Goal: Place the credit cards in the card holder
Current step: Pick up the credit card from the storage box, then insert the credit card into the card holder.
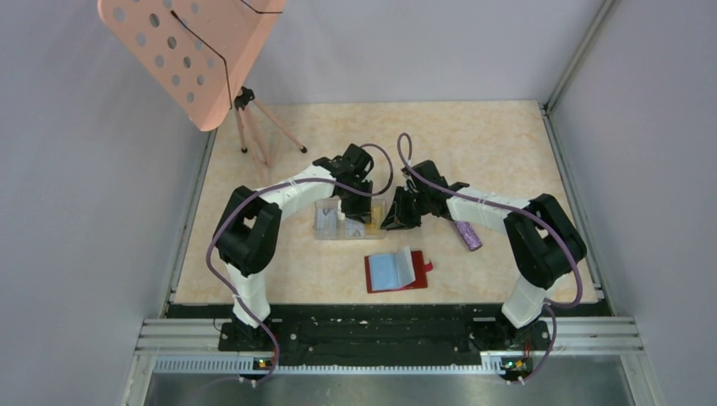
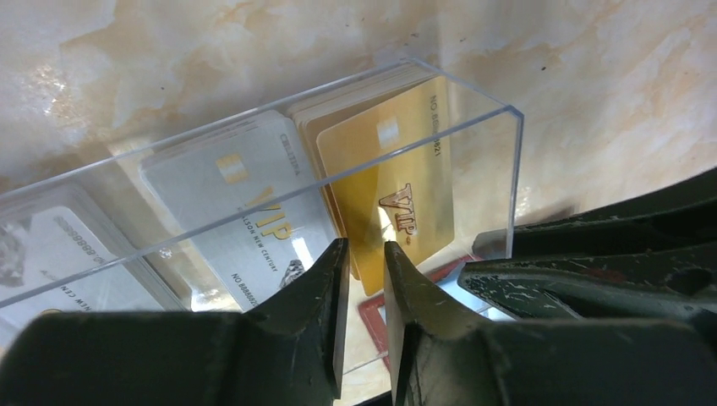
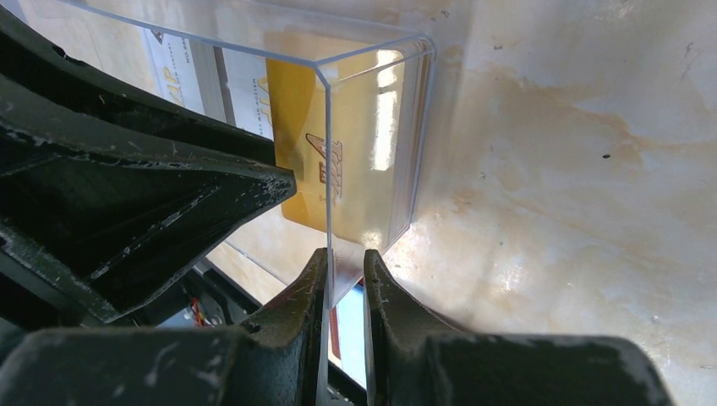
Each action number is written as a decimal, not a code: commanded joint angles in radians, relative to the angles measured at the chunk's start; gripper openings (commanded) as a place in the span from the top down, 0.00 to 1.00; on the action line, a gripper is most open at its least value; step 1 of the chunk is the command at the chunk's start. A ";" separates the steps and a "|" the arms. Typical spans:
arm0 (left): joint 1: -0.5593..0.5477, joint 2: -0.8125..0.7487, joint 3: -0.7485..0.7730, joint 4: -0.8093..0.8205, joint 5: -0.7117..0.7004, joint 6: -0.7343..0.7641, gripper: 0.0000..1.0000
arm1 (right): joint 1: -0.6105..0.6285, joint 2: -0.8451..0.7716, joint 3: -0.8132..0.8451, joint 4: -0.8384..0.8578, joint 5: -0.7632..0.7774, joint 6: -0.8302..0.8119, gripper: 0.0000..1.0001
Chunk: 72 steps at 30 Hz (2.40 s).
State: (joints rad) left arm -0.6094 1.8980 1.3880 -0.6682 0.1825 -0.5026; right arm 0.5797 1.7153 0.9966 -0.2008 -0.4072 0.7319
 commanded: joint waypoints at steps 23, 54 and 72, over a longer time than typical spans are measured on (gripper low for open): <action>-0.005 -0.047 -0.020 0.125 0.111 -0.069 0.86 | 0.000 -0.005 0.031 0.011 -0.071 -0.019 1.00; -0.030 -0.984 -0.701 0.669 0.412 -0.433 1.00 | 0.000 -0.769 -0.328 0.130 -0.258 0.192 0.24; -0.062 -1.062 -0.897 0.976 0.568 -0.660 1.00 | 0.113 -0.780 -0.515 0.639 -0.336 0.462 0.55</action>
State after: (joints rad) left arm -0.6640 0.8276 0.4961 0.2222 0.7139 -1.1419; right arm 0.6571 0.8955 0.4583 0.2787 -0.7399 1.1492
